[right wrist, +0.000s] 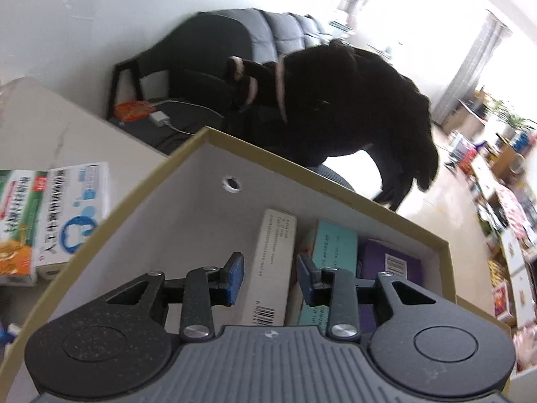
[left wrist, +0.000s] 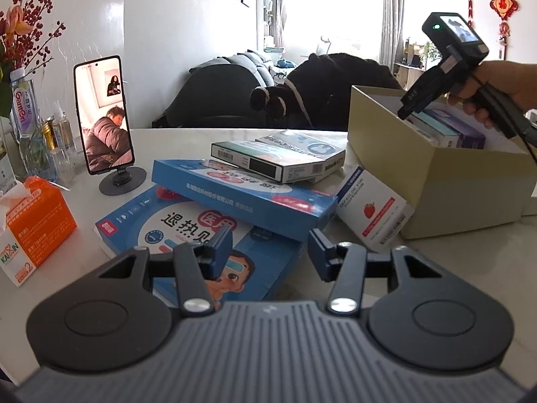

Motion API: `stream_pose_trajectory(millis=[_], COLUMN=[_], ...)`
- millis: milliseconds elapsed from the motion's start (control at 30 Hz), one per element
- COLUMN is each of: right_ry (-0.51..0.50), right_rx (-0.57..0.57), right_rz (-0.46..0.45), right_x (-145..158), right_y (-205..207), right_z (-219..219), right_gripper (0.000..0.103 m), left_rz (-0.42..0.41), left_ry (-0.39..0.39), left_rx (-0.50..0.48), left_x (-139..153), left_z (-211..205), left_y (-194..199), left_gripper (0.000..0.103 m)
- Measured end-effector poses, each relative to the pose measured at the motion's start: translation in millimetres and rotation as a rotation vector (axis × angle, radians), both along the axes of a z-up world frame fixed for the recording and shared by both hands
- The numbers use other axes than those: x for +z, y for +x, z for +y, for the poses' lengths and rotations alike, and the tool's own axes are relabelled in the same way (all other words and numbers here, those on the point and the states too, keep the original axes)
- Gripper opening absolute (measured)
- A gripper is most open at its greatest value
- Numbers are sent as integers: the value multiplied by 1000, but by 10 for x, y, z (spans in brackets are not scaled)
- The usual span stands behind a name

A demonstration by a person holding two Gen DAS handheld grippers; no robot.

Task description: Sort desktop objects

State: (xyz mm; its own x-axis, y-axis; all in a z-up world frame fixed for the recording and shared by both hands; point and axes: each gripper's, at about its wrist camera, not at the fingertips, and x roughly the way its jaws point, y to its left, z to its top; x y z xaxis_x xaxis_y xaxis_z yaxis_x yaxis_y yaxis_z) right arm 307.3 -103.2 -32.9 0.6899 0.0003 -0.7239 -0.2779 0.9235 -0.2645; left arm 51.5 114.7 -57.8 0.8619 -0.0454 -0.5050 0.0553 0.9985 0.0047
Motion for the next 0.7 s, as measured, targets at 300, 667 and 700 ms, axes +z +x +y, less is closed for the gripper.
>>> stream_pose_trajectory(millis=[300, 667, 700], right_ry=[107, 88, 71], right_rx=[101, 76, 73], right_rz=[127, 141, 132], right_x=[-60, -294, -300], right_y=[34, 139, 141], right_z=[99, 147, 170], right_gripper=[34, 34, 34], left_rz=[-4, 2, 2], left_ry=[-2, 11, 13], left_rx=[3, 14, 16], left_x=[-1, 3, 5], left_z=[-2, -7, -8], left_y=[3, 16, 16], left_gripper=[51, 51, 51])
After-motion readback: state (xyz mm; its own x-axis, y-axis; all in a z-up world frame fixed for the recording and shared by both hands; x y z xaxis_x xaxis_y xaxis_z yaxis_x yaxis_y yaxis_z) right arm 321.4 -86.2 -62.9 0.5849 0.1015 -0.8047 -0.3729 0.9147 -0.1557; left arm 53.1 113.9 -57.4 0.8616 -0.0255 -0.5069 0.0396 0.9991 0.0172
